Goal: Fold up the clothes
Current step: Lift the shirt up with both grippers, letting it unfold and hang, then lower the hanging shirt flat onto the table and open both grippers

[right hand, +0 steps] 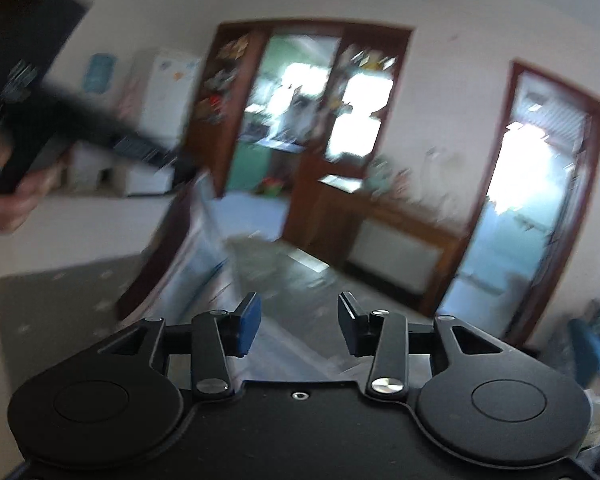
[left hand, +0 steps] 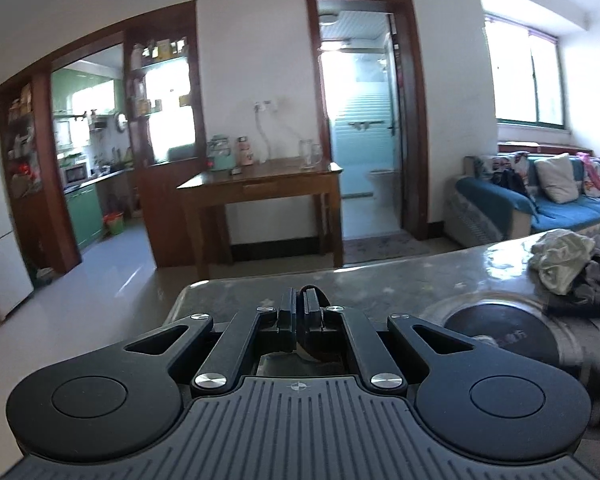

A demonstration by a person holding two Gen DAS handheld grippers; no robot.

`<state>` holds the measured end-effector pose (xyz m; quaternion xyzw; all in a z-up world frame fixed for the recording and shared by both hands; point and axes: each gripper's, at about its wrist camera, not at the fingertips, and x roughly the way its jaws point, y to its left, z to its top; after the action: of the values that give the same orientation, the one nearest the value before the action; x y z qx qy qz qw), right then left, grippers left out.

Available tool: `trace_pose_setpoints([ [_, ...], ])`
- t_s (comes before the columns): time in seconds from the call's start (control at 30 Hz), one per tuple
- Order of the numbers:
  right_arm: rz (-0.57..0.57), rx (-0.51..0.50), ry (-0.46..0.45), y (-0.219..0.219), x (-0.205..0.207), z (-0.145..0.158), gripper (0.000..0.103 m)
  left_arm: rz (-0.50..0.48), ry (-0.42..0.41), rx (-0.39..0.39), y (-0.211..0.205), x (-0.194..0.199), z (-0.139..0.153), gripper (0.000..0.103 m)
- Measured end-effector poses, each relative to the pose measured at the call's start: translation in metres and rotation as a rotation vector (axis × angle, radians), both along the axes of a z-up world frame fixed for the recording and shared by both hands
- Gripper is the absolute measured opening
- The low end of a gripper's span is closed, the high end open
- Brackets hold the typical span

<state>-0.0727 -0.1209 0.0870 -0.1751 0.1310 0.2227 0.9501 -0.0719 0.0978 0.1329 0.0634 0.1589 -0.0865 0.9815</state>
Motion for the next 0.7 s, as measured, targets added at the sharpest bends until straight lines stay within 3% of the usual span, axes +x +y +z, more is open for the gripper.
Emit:
trace_pose_setpoints([
  [0.17, 0.119, -0.004, 0.111, 0.042, 0.005, -0.028, 0.045, 0.014, -0.004, 0.004, 0.008, 0.000, -0.005, 0.004],
  [0.33, 0.186, -0.024, 0.157, 0.086, 0.014, -0.052, 0.046, 0.027, 0.007, -0.003, 0.013, 0.005, -0.007, 0.004],
  [0.47, 0.170, -0.005, 0.195, 0.103, 0.021, -0.063, 0.060, 0.028, 0.007, -0.009, 0.017, 0.003, -0.006, 0.004],
  [0.6, 0.154, -0.021, 0.176, 0.118, 0.013, -0.076, 0.071, 0.027, 0.008, -0.008, 0.017, 0.003, -0.006, 0.004],
  [0.7, 0.109, -0.071, 0.115, 0.131, 0.005, -0.085, 0.071, 0.018, 0.008, -0.010, 0.013, 0.003, -0.004, 0.004],
])
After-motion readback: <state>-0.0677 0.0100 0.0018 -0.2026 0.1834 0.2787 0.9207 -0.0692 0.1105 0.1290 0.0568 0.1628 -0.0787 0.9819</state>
